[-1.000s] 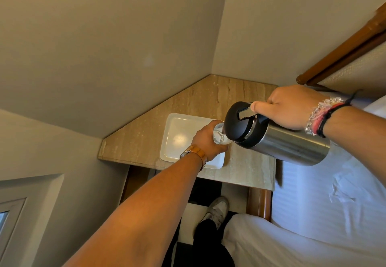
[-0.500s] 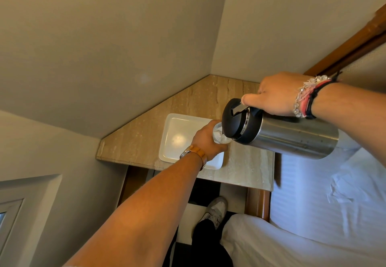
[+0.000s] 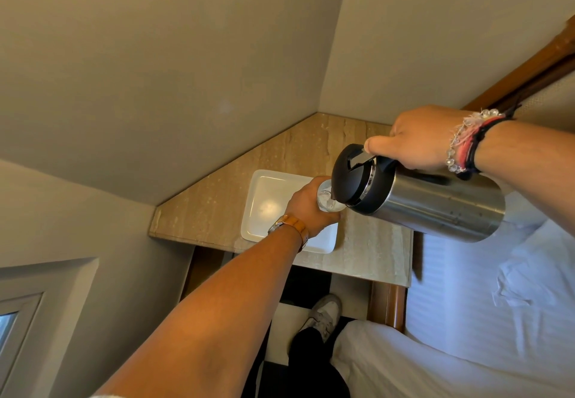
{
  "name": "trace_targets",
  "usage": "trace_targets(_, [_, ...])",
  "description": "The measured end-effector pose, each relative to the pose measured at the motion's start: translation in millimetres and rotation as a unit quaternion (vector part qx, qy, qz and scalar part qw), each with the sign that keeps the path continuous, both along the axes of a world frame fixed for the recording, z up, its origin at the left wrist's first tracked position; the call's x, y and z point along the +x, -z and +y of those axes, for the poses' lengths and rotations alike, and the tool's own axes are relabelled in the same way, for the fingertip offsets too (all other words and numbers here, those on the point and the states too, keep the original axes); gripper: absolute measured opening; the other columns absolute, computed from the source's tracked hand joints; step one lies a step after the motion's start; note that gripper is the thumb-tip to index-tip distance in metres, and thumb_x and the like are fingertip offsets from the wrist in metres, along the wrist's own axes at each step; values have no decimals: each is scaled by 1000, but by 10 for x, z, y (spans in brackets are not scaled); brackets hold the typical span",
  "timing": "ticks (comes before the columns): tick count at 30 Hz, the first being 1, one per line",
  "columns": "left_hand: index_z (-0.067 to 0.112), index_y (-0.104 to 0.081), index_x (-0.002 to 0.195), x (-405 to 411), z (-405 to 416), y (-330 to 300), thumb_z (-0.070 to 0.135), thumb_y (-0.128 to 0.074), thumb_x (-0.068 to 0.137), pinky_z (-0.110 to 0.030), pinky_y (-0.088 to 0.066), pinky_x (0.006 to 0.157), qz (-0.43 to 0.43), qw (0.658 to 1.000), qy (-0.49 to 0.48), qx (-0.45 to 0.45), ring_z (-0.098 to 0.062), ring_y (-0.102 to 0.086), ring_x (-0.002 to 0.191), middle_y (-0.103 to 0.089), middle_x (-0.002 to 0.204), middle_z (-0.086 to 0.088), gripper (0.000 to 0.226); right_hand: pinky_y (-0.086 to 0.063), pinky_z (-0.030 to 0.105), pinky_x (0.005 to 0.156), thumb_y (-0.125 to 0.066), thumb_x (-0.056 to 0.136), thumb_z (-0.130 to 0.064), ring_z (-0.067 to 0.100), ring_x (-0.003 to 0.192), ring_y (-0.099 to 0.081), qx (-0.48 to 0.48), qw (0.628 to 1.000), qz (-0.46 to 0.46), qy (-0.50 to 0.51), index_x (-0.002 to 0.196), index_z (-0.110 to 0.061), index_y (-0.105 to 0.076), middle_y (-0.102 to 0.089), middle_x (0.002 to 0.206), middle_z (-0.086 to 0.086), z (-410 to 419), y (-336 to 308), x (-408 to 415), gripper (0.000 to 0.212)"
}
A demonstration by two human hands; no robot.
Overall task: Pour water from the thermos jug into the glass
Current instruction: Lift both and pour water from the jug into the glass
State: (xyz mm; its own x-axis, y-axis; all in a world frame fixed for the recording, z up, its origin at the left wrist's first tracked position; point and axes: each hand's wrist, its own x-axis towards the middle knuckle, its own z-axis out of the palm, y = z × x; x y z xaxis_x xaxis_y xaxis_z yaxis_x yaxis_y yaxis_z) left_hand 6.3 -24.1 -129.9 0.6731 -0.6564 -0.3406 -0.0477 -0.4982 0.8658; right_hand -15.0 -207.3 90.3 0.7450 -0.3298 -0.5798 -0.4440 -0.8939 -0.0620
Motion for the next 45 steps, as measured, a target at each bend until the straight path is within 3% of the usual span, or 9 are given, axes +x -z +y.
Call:
trace_targets(5, [58, -36, 109, 16, 17, -65, 38, -83, 69, -22, -45, 70, -13, 1000, 1, -2, -13, -56, 86, -57, 101, 16, 65, -29, 29, 48, -42, 87, -66, 18, 40, -30, 1, 1000, 5, -2, 41, -21, -43, -27, 33, -9, -12, -31, -6, 64])
trace_targets(9, [45, -43, 119, 26, -6, -83, 36, -84, 72, -26, -49, 75, -14, 1000, 6, 2, -16, -56, 89, -57, 104, 12, 63, -30, 28, 48, -44, 87, -66, 19, 41, -33, -8, 1000, 10, -5, 41, -20, -46, -30, 31, -9, -15, -58, 18, 65])
trace_targets(11, [43, -43, 120, 25, -11, -87, 34, -84, 72, -22, -45, 71, -11, 1000, 5, 0, -16, -56, 89, -56, 104, 13, 63, -31, 28, 48, -44, 87, -66, 19, 39, -34, -11, 1000, 15, -6, 38, -20, -46, -28, 27, -10, -25, -79, 49, 67])
trace_targets(16, [45, -41, 114, 11, -7, -98, 33, -84, 73, -28, -48, 73, -11, 1000, 14, -3, -17, -57, 89, -57, 102, 11, 61, -35, 30, 51, -44, 86, -65, 20, 40, -37, -11, 1000, 20, -10, 34, -18, -48, -32, 27, -8, -34, -112, 126, 70])
trace_targets(21, [39, -44, 123, 1, 6, -74, 33, -84, 73, -31, -50, 77, -13, 1000, 13, 2, -16, -56, 90, -56, 104, 10, 64, -34, 29, 52, -42, 86, -65, 18, 37, -37, -19, 999, 27, -14, 34, -18, -49, -34, 27, -9, -29, -146, 170, 71])
trace_targets(25, [48, -40, 117, -6, 27, -72, 36, -83, 72, -33, -53, 78, -15, 1000, 9, 2, -15, -57, 89, -56, 103, 12, 63, -38, 30, 53, -42, 84, -67, 18, 36, -38, -14, 1000, 25, -10, 33, -17, -51, -37, 30, -6, -17, -154, 184, 71])
trace_targets(29, [61, -33, 108, 6, 52, -95, 41, -82, 70, -25, -49, 72, -10, 1000, 1, 0, -9, -56, 84, -56, 99, 18, 65, -36, 29, 53, -41, 85, -67, 17, 35, -36, -10, 999, 30, -15, 35, -18, -50, -35, 30, -8, -1, -152, 198, 71])
trace_targets(34, [63, -32, 108, 9, 80, -96, 38, -83, 71, -30, -51, 77, -14, 1000, 3, 1, -12, -57, 87, -56, 101, 17, 68, -39, 30, 55, -40, 86, -65, 18, 37, -40, -12, 999, 37, -25, 36, -18, -53, -37, 29, -8, 19, -148, 219, 70])
trace_targets(45, [46, -42, 123, 7, 100, -111, 34, -85, 70, -32, -51, 79, -13, 1000, 6, 0, -15, -56, 94, -56, 107, 13, 69, -35, 30, 54, -41, 89, -62, 17, 36, -37, -26, 998, 45, -27, 30, -17, -48, -36, 27, -8, 21, -220, 243, 75])
